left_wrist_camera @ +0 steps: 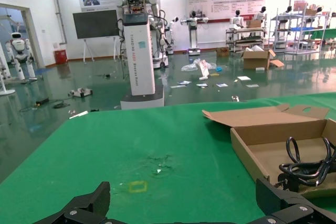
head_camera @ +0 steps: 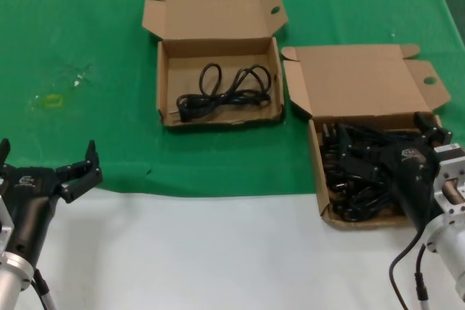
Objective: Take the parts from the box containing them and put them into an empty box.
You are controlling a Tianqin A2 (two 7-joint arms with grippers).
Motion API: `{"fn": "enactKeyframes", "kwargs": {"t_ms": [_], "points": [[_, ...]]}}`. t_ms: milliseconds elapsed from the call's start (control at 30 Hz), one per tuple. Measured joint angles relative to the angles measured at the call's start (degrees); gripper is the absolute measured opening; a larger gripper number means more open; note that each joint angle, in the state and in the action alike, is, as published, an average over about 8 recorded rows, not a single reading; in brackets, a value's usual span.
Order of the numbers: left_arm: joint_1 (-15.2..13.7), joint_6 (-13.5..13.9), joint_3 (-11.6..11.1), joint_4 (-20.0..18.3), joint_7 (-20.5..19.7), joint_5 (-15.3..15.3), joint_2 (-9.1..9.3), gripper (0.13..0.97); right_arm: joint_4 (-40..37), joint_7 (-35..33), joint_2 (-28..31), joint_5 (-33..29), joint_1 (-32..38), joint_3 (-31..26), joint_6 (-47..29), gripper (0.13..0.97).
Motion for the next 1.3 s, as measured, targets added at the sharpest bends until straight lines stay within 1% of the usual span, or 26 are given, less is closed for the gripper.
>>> {"fn": "enactKeyframes", "kwargs": {"t_ms": [1300], "points": [[0.00,0.00,0.00,0.00,0.00,0.00,0.00,0.966,0.00,0.00,0.00,0.00,0.00,0.00,0.00,0.966]]}}
